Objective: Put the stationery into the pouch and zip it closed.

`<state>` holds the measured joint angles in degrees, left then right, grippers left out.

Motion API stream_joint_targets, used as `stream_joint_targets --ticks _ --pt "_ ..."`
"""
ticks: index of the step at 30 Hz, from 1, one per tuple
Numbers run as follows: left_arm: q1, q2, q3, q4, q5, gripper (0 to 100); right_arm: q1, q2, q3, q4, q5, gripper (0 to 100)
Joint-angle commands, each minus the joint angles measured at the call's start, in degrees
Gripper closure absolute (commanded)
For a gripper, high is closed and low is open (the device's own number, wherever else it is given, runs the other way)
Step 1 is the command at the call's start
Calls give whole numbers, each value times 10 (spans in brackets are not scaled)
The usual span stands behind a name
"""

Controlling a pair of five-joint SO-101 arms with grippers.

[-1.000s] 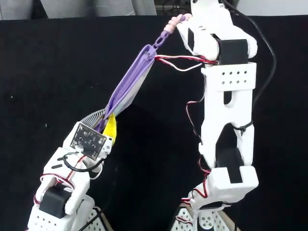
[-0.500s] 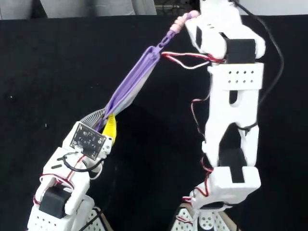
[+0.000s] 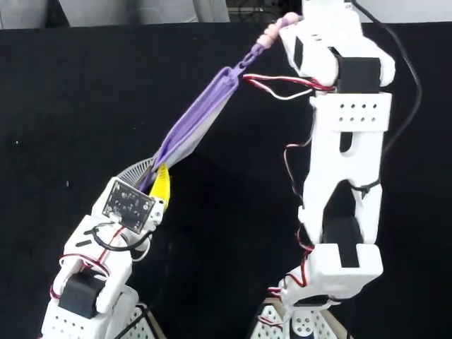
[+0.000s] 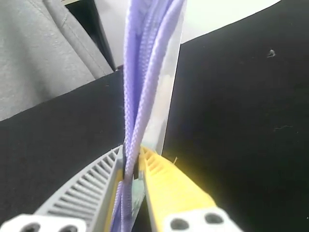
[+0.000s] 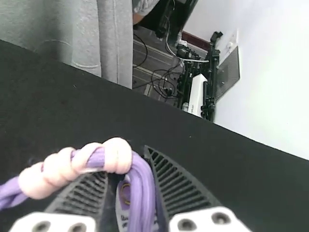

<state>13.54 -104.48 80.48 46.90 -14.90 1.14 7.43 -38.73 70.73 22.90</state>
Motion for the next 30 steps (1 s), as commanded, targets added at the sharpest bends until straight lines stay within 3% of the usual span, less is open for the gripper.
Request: stream_joint_targets --ticks 1,7,12,20,30 --pt "-34 3 5 1 0 923 -8 -7 -16 -1 4 987" --pt "-66 3 2 -1 44 646 -22 -6 -11 4 4 988" --pt "-75 3 -22 1 44 500 -22 4 21 21 7 987" --pt "-183 3 -73 2 48 478 -19 65 83 18 8 987" --pt "-291 3 -78 -3 49 478 -4 192 83 -59 7 987"
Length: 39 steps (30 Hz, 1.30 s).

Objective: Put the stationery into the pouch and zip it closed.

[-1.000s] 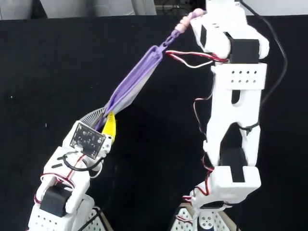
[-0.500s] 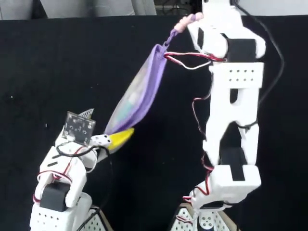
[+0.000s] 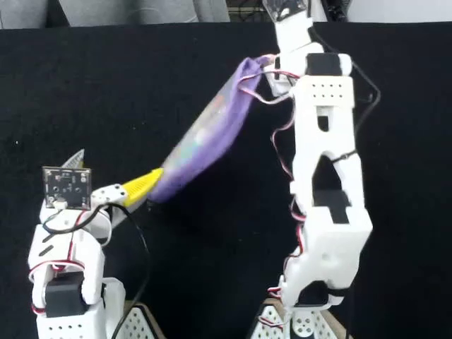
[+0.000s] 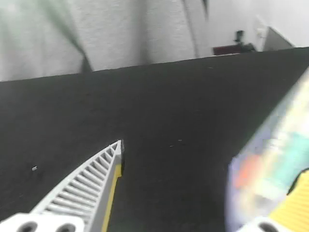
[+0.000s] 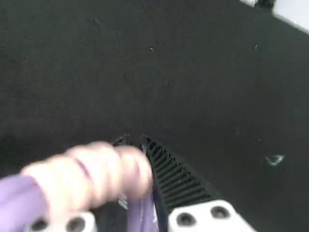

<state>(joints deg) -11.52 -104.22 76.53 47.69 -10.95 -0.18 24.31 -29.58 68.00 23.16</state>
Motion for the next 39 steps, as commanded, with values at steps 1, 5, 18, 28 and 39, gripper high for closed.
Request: stream_joint_targets --ticks 1,5,18,28,39 --pt "-50 0 -38 -11 10 478 9 34 -8 -38 4 987" --pt "-60 0 -34 -11 10 478 0 68 -9 -82 4 987" --pt "-57 0 -23 -8 15 478 -25 254 -156 -103 -8 845" --pt "-62 0 -23 -10 76 478 -12 335 -429 99 45 632" --pt "-60 0 -23 -10 76 478 1 305 -661 234 48 615"
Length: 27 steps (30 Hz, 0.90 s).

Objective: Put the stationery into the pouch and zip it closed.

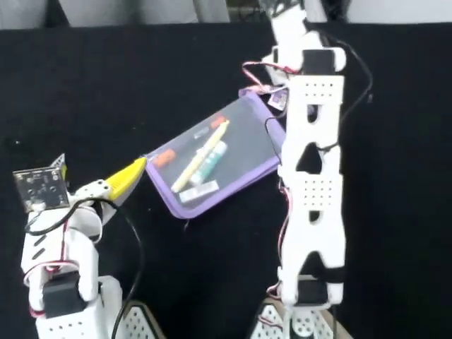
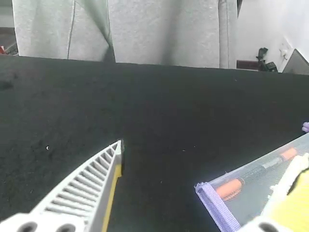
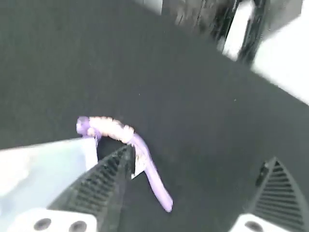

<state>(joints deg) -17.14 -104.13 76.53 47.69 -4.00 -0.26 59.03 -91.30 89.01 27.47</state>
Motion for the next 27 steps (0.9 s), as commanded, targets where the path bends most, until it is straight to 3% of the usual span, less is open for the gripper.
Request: stream_joint_targets --ticks 1,12,21,27 --pt "-5 -1 -23 -9 7 478 2 -54 -44 34 5 615" --pt "0 -1 -24 -6 7 478 5 -222 -39 122 1 633" --pt "22 -1 -32 18 4 478 47 -355 -38 122 -96 991" --pt "35 -1 -33 18 4 482 98 -417 -38 123 -106 987"
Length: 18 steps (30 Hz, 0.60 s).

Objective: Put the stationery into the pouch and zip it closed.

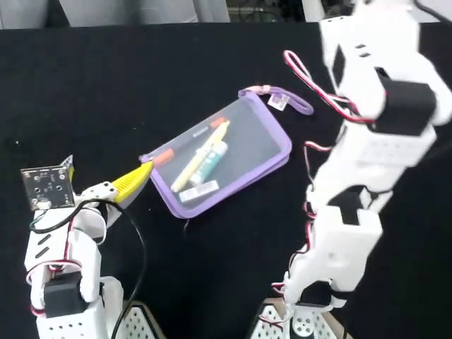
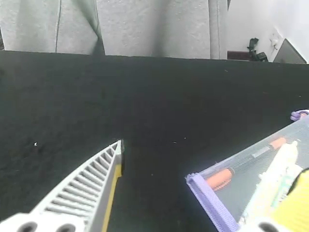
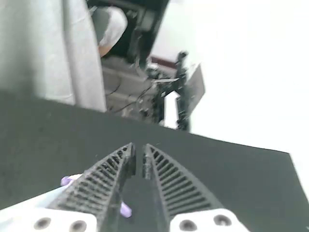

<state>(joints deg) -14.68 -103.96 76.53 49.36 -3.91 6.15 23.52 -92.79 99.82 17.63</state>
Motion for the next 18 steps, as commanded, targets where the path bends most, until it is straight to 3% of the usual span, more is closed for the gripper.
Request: stream_joint_targets --ticks 1,10,14,18 --pt "13 -3 -33 2 3 498 42 -73 -23 15 -8 987" --pt "29 -3 -33 2 6 885 66 -191 -22 16 -9 987" --pt "29 -3 -33 13 7 901 66 -246 -22 16 -9 987" --pt "29 -3 -59 98 7 902 66 -291 -22 16 -9 987"
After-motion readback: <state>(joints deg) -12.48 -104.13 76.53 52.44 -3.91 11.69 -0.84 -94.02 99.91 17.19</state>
